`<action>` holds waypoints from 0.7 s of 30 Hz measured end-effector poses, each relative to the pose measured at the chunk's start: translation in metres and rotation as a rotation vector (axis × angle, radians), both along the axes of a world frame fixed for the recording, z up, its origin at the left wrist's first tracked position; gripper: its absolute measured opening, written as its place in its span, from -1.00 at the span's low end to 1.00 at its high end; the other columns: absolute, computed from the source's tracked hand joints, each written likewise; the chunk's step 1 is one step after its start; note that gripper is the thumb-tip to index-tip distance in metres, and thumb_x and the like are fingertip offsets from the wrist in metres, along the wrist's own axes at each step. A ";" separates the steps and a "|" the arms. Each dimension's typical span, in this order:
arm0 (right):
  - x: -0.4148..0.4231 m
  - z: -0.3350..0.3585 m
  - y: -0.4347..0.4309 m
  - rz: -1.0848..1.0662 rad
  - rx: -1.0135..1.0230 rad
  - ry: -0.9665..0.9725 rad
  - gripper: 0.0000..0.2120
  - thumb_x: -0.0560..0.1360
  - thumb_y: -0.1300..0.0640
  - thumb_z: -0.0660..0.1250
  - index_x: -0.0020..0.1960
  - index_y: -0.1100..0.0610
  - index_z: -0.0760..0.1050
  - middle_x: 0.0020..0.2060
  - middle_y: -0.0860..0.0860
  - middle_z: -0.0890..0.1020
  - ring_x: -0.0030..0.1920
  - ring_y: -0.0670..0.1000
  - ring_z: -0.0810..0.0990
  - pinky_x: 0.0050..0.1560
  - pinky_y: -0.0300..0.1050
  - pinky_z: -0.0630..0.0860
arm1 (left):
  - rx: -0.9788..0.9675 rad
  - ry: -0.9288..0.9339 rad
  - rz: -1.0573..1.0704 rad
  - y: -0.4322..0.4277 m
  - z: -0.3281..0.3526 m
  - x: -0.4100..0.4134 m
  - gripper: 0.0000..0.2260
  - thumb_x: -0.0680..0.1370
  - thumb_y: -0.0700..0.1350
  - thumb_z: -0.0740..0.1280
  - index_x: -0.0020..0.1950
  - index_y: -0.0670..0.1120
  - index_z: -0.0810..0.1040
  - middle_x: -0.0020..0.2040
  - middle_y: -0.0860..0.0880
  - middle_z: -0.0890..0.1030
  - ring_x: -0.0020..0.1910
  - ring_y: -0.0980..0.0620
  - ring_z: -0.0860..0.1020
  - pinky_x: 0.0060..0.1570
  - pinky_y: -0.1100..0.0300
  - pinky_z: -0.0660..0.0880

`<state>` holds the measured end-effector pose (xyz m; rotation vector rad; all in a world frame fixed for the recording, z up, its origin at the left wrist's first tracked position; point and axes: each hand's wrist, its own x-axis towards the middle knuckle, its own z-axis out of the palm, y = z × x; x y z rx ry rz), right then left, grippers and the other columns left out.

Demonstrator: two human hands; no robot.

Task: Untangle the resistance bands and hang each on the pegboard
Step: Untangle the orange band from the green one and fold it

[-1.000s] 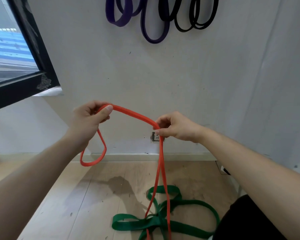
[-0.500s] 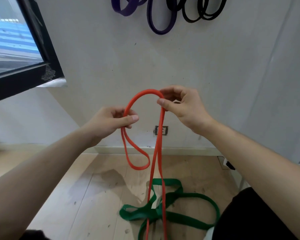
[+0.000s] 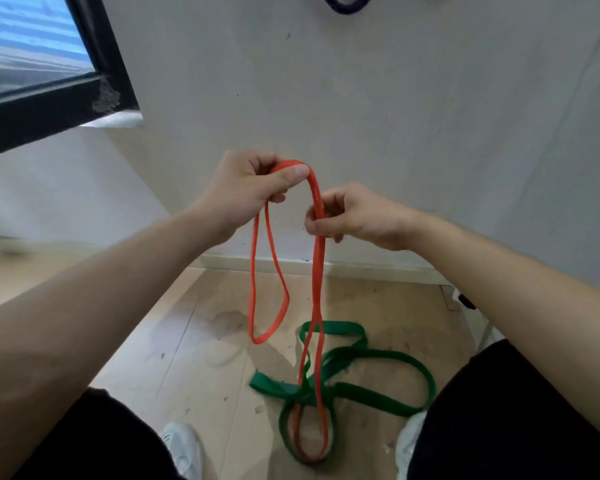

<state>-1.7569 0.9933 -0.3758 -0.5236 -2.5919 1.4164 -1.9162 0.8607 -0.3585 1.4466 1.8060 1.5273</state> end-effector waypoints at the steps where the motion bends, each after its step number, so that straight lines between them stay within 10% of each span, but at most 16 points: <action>1: -0.001 -0.004 0.002 0.011 -0.014 -0.044 -0.92 0.54 0.20 0.43 0.01 0.20 0.63 -0.17 0.01 0.66 -0.17 -0.07 0.64 -0.09 -0.14 0.59 | 0.020 0.001 0.018 -0.001 0.000 -0.001 -0.81 0.58 -0.09 0.42 0.03 -0.21 0.68 -0.18 -0.12 0.56 -0.21 0.11 0.54 -0.08 0.19 0.61; 10: -0.008 -0.019 0.012 0.054 -0.036 -0.183 -0.93 0.53 0.26 0.44 0.01 0.23 0.63 -0.11 0.15 0.71 -0.05 0.13 0.73 0.00 -0.07 0.68 | 0.152 -0.125 0.116 -0.011 0.006 -0.016 -0.80 0.64 -0.11 0.33 0.09 -0.23 0.64 -0.26 -0.03 0.50 -0.29 0.10 0.49 -0.06 0.17 0.58; 21: 0.006 0.022 0.023 -0.302 -0.142 0.514 -0.88 0.51 0.32 0.44 0.04 0.32 0.61 -0.26 0.09 0.69 -0.21 0.07 0.65 -0.16 -0.14 0.65 | -0.213 -0.137 -0.004 -0.015 -0.023 -0.040 -0.82 0.51 -0.13 0.50 0.08 -0.15 0.68 -0.16 -0.06 0.64 -0.16 0.02 0.60 0.03 0.11 0.63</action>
